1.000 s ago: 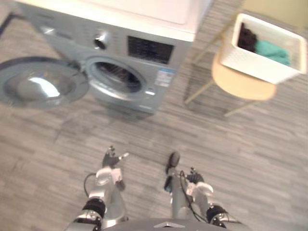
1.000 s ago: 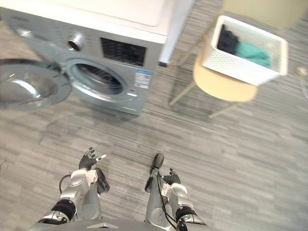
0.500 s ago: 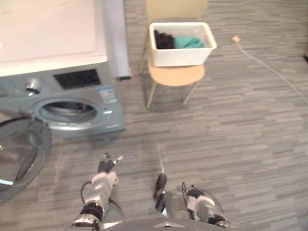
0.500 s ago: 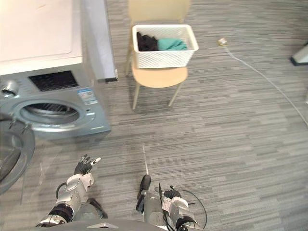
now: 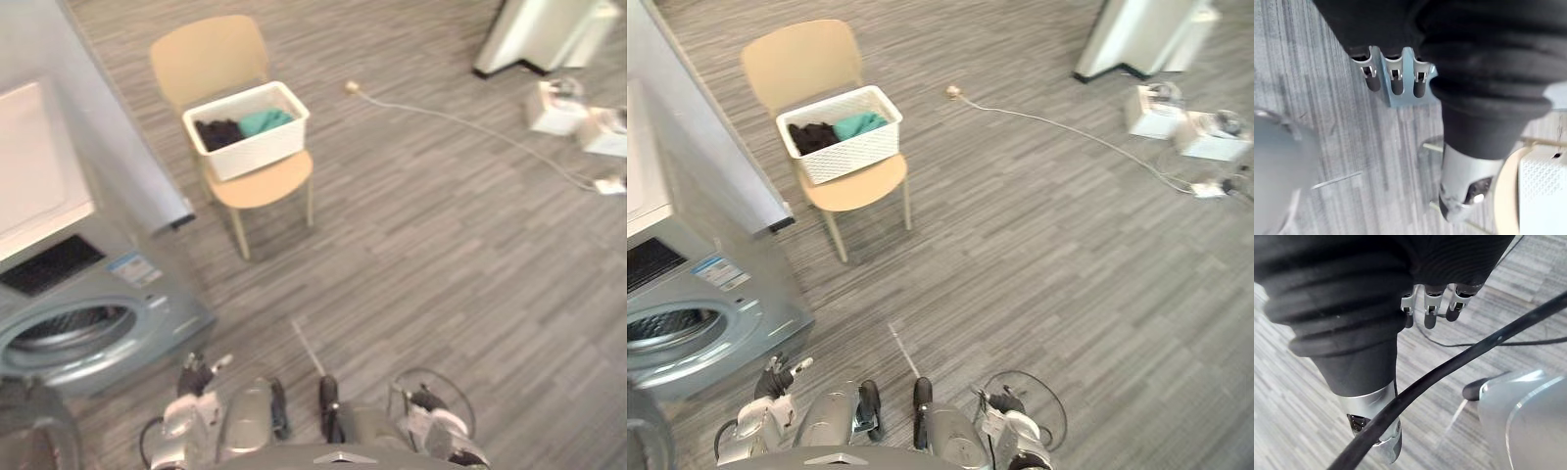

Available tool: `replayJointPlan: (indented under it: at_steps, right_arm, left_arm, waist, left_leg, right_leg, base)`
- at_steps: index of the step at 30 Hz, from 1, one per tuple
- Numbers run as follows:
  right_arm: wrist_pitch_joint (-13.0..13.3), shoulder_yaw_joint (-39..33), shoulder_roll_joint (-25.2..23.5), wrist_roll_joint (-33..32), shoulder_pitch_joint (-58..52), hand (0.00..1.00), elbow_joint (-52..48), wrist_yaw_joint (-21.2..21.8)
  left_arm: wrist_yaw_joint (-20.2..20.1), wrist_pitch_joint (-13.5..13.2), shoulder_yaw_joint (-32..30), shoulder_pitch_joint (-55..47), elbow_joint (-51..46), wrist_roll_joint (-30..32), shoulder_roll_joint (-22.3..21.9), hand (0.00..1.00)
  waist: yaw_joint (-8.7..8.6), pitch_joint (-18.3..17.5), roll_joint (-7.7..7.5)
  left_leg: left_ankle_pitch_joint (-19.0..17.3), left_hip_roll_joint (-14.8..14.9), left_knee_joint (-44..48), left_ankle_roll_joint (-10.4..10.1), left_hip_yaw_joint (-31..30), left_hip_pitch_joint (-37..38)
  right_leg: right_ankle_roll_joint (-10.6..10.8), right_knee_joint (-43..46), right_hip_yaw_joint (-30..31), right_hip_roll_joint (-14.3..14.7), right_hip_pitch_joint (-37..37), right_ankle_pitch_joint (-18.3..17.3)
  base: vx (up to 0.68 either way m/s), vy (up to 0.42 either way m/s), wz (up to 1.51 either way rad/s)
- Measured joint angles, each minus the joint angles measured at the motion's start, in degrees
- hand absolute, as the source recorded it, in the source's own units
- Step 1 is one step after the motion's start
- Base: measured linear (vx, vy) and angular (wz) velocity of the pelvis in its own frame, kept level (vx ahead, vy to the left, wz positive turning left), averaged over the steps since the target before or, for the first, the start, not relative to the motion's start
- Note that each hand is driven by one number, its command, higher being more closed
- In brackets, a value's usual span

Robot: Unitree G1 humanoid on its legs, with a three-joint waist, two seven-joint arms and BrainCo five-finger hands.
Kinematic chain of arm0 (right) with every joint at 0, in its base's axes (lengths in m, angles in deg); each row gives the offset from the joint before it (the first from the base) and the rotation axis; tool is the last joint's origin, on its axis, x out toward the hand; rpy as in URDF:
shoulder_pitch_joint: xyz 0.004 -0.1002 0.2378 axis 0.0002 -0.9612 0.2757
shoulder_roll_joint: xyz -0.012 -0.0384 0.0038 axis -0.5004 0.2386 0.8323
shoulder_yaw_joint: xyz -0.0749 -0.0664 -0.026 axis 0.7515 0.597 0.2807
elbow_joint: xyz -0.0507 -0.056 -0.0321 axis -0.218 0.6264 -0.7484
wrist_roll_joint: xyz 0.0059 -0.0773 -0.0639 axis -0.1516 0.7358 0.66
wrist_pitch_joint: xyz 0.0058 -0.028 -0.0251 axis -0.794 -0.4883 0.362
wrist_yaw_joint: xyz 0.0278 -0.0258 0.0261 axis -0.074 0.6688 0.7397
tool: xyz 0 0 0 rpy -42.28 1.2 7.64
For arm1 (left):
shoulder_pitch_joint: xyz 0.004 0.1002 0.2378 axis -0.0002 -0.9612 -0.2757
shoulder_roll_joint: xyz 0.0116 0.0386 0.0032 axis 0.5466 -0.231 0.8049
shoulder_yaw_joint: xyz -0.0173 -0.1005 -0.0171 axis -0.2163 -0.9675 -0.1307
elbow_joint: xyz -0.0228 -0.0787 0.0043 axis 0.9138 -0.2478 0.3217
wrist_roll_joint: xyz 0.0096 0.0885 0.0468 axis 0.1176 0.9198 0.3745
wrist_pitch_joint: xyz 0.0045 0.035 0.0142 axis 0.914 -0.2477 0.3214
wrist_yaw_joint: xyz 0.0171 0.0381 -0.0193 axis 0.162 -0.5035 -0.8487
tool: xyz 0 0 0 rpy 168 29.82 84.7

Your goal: Pick up the laundry basket with both hands and put the clothes into the washing machine.

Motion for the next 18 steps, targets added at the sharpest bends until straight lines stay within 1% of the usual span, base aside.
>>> replayJointPlan:
  at_steps: [1,2,3,4,5,6,7,8,9,10,11,12,13,14,15,16,17,18]
  right_arm:
    - [-0.05,0.99,-0.56,0.00,-0.01,0.00,-0.55,-0.20]
    - [-0.19,3.92,-1.08,0.59,0.73,0.00,-0.78,-0.43]
    - [-0.29,6.41,-1.08,1.64,0.97,0.00,-2.14,-0.36]
    - [-0.26,7.45,-1.14,2.08,0.64,0.00,-3.50,-0.38]
    - [-0.16,9.40,-1.19,2.10,0.14,0.00,-5.82,-0.32]
    - [0.04,10.09,-1.39,1.95,-0.21,0.00,-7.10,-0.28]
    - [0.14,10.05,-1.50,1.85,-0.46,0.00,-7.45,-0.30]
    - [0.16,9.89,-1.48,1.51,-0.53,0.00,-7.45,-0.34]
    - [0.22,9.72,-1.45,1.28,-0.69,0.00,-7.60,-0.36]
    - [0.33,9.34,-1.36,0.92,-1.34,0.00,-7.62,-0.46]
    - [0.44,9.37,-1.64,0.53,-2.79,0.00,-7.60,-0.60]
    - [0.75,9.38,-1.92,-0.15,-3.59,0.00,-7.60,-0.73]
    - [1.07,9.60,-0.42,-0.73,-3.44,0.00,-7.42,-0.88]
    - [1.39,10.01,0.57,-0.76,-3.91,0.00,-7.55,-0.84]
    - [1.56,9.72,1.05,-0.93,-5.26,0.00,-7.56,-0.80]
    - [1.67,9.48,0.87,-1.22,-5.47,0.00,-7.72,-0.78]
    - [2.08,9.53,0.38,-1.30,-6.09,0.00,-7.97,-0.74]
    - [2.52,10.17,0.18,-1.37,-7.34,0.00,-8.71,-0.71]
  left_arm:
    - [-0.21,0.01,1.60,-0.16,0.06,0.01,0.23,0.00]
    - [-1.10,0.19,4.09,0.33,0.11,0.01,1.69,0.00]
    - [-1.57,0.31,6.98,1.26,1.30,0.04,2.44,0.00]
    - [-1.83,0.40,8.17,1.57,2.12,0.16,2.48,0.00]
    - [-2.02,0.51,9.71,2.18,2.65,0.14,2.29,0.00]
    - [-2.44,0.51,10.55,3.29,2.71,0.01,1.86,0.00]
    - [-2.43,0.52,11.26,4.09,2.74,-0.05,1.84,0.00]
    - [-2.44,0.51,12.21,5.46,2.82,-0.06,1.78,0.00]
    - [-2.39,0.43,12.60,6.03,3.11,-0.06,1.80,0.00]
    - [-2.28,0.28,13.64,7.20,4.48,-0.06,2.01,0.00]
    - [-2.20,0.28,14.09,7.55,4.93,-0.15,2.44,0.00]
    - [-2.13,0.27,14.08,7.69,5.11,-0.24,2.71,0.00]
    - [-1.37,0.34,13.64,8.26,6.58,-2.02,1.36,0.00]
    - [-1.32,0.31,13.67,8.08,6.61,-3.18,0.69,0.00]
    - [-1.30,0.22,13.56,7.78,6.57,-4.94,-0.26,0.00]
    - [-1.31,0.13,13.43,7.84,6.52,-5.31,-0.32,0.00]
    - [-1.31,-0.02,13.21,7.74,6.13,-5.94,-0.36,0.00]
    - [-1.29,-0.01,13.44,7.56,5.91,-6.92,-0.41,0.00]
  waist:
    - [-0.27,-0.15,-0.95]
    - [-0.49,-0.39,-1.92]
    - [-1.33,-0.87,-2.68]
    - [-1.89,-0.86,-1.94]
    - [-3.17,-1.49,-1.78]
    - [-4.22,-1.28,-0.96]
    - [-4.45,-1.53,-1.09]
    - [-4.61,-1.68,-1.37]
    - [-4.73,-1.54,-1.06]
    - [-5.27,-1.92,-1.79]
    - [-5.51,-2.23,-3.12]
    - [-5.62,-2.26,-4.03]
    - [-5.54,-2.23,-1.46]
    - [-5.89,-2.75,-0.39]
    - [-6.12,-2.83,0.96]
    - [-6.12,-3.00,1.29]
    - [-6.05,-2.84,0.97]
    - [-5.55,-2.21,-0.23]
  left_leg:
    - [-0.35,0.00,-0.22,0.08,1.16,0.75]
    - [-0.68,-0.28,-1.38,-0.01,3.87,2.85]
    - [-0.57,-0.77,-3.62,-0.35,5.54,5.71]
    - [-0.50,-0.88,-4.76,-0.52,5.86,6.89]
    - [0.17,-0.87,-6.65,-1.17,6.13,8.58]
    - [0.54,-0.66,-7.67,-1.23,6.23,9.35]
    - [0.56,-0.46,-7.90,-1.52,6.21,9.34]
    - [0.60,0.40,-7.87,-2.34,6.15,9.32]
    - [0.64,0.82,-7.83,-2.81,6.07,9.30]
    - [0.39,1.06,-7.57,-4.25,5.57,9.47]
    - [-0.48,0.60,-6.61,-5.95,4.51,10.02]
    - [-1.12,0.24,-5.80,-7.02,3.90,10.65]
    - [-1.63,2.81,-4.97,-8.56,1.73,11.17]
    - [-1.62,4.24,-4.95,-8.97,0.38,11.41]
    - [-1.72,7.31,-1.60,-9.14,-2.21,11.36]
    - [-1.29,8.05,0.07,-8.42,-2.73,10.82]
    - [1.84,10.45,8.90,-3.28,-5.24,7.22]
    - [7.74,12.71,17.96,0.61,-7.57,2.71]
  right_leg:
    - [2.56,2.87,-0.72,-1.17,-0.94,-1.19]
    - [5.61,10.69,-2.97,-4.38,-3.78,-2.43]
    - [3.51,15.45,-7.50,-8.64,-4.81,-3.53]
    - [2.68,16.15,-9.06,-10.31,-4.82,-4.03]
    - [2.96,14.88,-9.39,-12.48,-4.71,-4.61]
    - [3.90,11.85,-7.06,-13.55,-4.92,-4.60]
    - [4.55,10.04,-5.08,-13.72,-5.47,-4.18]
    - [6.14,6.62,-0.83,-13.66,-6.66,-2.98]
    - [6.68,4.65,1.17,-13.56,-7.16,-1.85]
    - [7.39,0.34,4.53,-13.73,-7.09,1.44]
    - [7.93,-3.12,6.18,-15.22,-6.19,7.01]
    - [10.78,-2.91,6.72,-15.76,-5.70,9.21]
    - [10.19,1.35,5.43,-13.79,-6.36,6.66]
    - [9.78,3.11,4.92,-12.44,-6.54,4.18]
    - [8.13,5.91,2.54,-9.98,-5.51,-0.61]
    - [7.62,6.40,2.07,-9.59,-5.23,-1.22]
    - [6.14,7.77,0.43,-8.48,-3.59,-3.19]
    - [4.44,7.65,-1.19,-7.62,-0.82,-4.83]
  base:
    - [0.09,0.037,-0.61]
    - [0.14,0.019,-0.79]
    - [0.16,0.010,-0.78]
    - [0.18,0.012,-0.51]
    - [0.20,-0.013,-0.21]
    - [0.25,-0.060,-0.13]
    - [0.29,-0.144,-0.04]
    - [0.24,-0.168,-0.01]
    - [0.26,-0.221,0.10]
    - [0.29,-0.261,0.23]
    - [0.30,-0.297,0.32]
    - [0.30,-0.336,0.16]
    - [0.28,-0.353,0.07]
    - [0.32,-0.406,0.11]
    - [0.26,-0.330,0.21]
    - [0.24,-0.346,0.27]
    - [0.26,-0.417,0.27]
    - [0.20,-0.353,0.25]
